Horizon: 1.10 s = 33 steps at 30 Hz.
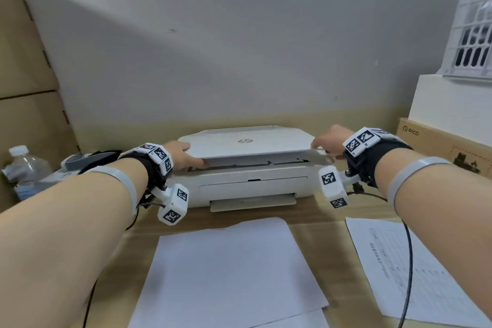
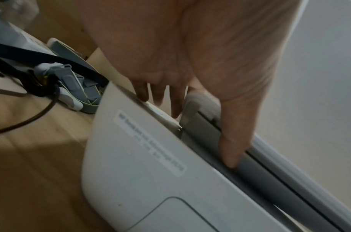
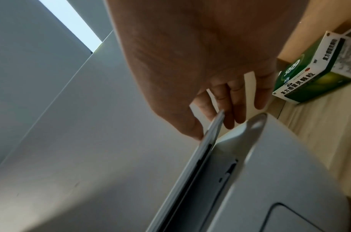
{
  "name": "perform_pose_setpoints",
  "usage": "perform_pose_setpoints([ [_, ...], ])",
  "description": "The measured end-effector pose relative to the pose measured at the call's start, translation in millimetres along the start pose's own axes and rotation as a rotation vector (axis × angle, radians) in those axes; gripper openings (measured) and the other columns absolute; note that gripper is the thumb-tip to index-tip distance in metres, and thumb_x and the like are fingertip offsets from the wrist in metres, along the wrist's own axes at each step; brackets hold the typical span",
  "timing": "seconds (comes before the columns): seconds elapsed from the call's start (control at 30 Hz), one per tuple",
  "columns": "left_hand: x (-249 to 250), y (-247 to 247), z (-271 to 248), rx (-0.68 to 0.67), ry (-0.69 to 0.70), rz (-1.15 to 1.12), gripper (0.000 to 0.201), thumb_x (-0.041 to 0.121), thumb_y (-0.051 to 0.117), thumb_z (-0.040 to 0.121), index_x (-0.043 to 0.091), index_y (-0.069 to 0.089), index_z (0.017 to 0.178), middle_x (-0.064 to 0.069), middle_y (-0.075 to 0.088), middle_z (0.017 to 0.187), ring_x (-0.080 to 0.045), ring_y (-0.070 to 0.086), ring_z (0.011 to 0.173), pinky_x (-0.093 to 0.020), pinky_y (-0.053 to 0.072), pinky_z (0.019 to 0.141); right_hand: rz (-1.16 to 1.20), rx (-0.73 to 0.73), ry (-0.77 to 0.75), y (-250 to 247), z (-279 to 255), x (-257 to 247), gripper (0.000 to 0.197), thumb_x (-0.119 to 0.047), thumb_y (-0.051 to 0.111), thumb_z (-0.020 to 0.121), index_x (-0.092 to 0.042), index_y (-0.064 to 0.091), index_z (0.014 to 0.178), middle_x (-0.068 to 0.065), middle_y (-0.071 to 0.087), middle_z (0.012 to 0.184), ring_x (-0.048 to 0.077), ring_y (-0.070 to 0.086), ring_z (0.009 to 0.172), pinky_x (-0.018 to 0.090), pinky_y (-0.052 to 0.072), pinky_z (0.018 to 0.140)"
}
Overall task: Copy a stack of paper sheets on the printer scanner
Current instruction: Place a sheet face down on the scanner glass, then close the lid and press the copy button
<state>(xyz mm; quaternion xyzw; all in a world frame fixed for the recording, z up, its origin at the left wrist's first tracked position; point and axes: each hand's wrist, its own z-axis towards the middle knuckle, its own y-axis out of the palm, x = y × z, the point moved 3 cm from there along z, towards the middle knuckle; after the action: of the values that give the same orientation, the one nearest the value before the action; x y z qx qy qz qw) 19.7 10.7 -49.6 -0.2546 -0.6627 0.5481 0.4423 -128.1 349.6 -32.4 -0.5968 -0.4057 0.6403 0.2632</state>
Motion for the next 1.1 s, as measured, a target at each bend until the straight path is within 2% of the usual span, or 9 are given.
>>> perform_pose_setpoints([
  [0.1, -5.1, 3.4, -5.4, -0.081, 0.015, -0.053, 0.102, 0.066, 0.072, 0.069, 0.019, 0.032, 0.151, -0.002, 0.039, 0.152, -0.025, 0.046, 0.13, -0.034, 0.04, 0.101, -0.177, -0.006, -0.021, 9.3, 1.3, -5.7, 0.027, -0.029, 0.061, 0.09, -0.003, 0.064, 0.086, 0.011, 0.064, 0.081, 0.027, 0.058, 0.072, 0.029, 0.046, 0.066],
  [0.23, -18.8, 7.9, 2.2, 0.011, 0.005, -0.261, 0.075, 0.053, 0.068, 0.082, 0.02, 0.045, 0.144, -0.002, 0.042, 0.151, -0.025, 0.044, 0.135, -0.037, 0.034, 0.108, -0.324, -0.051, -0.09, 26.0, 10.3, -26.5, 0.032, -0.021, 0.05, 0.095, -0.003, 0.066, 0.115, 0.012, 0.067, 0.117, 0.03, 0.063, 0.106, 0.033, 0.049, 0.09],
  [0.3, -30.1, 10.4, 11.6, 0.121, -0.043, -0.409, 0.05, 0.032, 0.061, 0.094, 0.017, 0.051, 0.14, -0.011, 0.047, 0.146, -0.027, 0.055, 0.116, -0.032, 0.043, 0.095, -0.386, -0.083, -0.106, 35.7, 13.2, -37.4, 0.032, -0.02, 0.043, 0.099, 0.0, 0.063, 0.113, 0.011, 0.064, 0.119, 0.029, 0.06, 0.11, 0.032, 0.046, 0.093],
  [0.37, -44.2, 15.3, 21.0, 0.173, -0.09, -0.516, 0.039, 0.013, 0.049, 0.099, 0.015, 0.055, 0.137, -0.017, 0.055, 0.136, -0.025, 0.055, 0.083, -0.027, 0.045, 0.068, -0.425, -0.082, -0.131, 44.1, 19.5, -44.7, 0.034, -0.022, 0.039, 0.101, -0.001, 0.062, 0.115, 0.01, 0.062, 0.123, 0.028, 0.058, 0.113, 0.032, 0.045, 0.096],
  [0.43, -55.1, 19.1, 25.5, 0.174, -0.113, -0.563, 0.038, 0.007, 0.043, 0.1, 0.017, 0.056, 0.135, -0.016, 0.059, 0.128, -0.026, 0.055, 0.081, -0.027, 0.045, 0.067, -0.436, -0.09, -0.126, 51.6, 30.7, -46.3, 0.037, -0.022, 0.038, 0.1, -0.004, 0.063, 0.12, 0.011, 0.061, 0.128, 0.028, 0.057, 0.117, 0.034, 0.044, 0.099],
  [0.53, -70.6, 24.3, 32.3, 0.131, -0.147, -0.651, 0.038, 0.007, 0.039, 0.1, 0.027, 0.066, 0.119, -0.011, 0.063, 0.128, -0.037, 0.062, 0.104, -0.04, 0.054, 0.087, -0.441, -0.096, -0.167, 62.2, 34.1, -61.0, 0.038, -0.021, 0.036, 0.099, -0.007, 0.063, 0.122, 0.01, 0.061, 0.129, 0.028, 0.056, 0.118, 0.036, 0.043, 0.102],
  [0.67, -75.4, 26.9, 33.1, 0.178, -0.115, -0.632, 0.035, 0.012, 0.04, 0.101, 0.025, 0.069, 0.116, -0.011, 0.068, 0.111, -0.035, 0.062, 0.089, -0.037, 0.051, 0.074, -0.359, -0.122, -0.292, 82.6, 16.8, -95.9, 0.039, -0.024, 0.035, 0.102, -0.007, 0.06, 0.126, 0.009, 0.058, 0.134, 0.028, 0.054, 0.122, 0.035, 0.041, 0.105],
  [0.83, -71.8, 27.6, 22.6, 0.206, -0.103, -0.57, 0.03, 0.015, 0.038, 0.103, 0.023, 0.065, 0.115, -0.008, 0.063, 0.106, -0.026, 0.058, 0.08, -0.025, 0.044, 0.052, -0.171, -0.214, -0.401, 113.8, 2.1, -128.9, 0.04, -0.023, 0.052, 0.096, -0.018, 0.056, 0.135, 0.006, 0.055, 0.138, 0.024, 0.051, 0.128, 0.029, 0.04, 0.1],
  [1.1, -67.7, 29.6, 16.3, 0.249, -0.093, -0.493, 0.027, 0.019, 0.032, 0.103, 0.026, 0.058, 0.11, -0.01, 0.062, 0.108, -0.029, 0.058, 0.079, -0.038, 0.055, 0.063, -0.309, -0.245, -0.459, 114.1, -10.2, -130.5, 0.04, -0.022, 0.034, 0.105, -0.009, 0.047, 0.141, 0.007, 0.041, 0.151, 0.028, 0.04, 0.135, 0.03, 0.032, 0.104],
])
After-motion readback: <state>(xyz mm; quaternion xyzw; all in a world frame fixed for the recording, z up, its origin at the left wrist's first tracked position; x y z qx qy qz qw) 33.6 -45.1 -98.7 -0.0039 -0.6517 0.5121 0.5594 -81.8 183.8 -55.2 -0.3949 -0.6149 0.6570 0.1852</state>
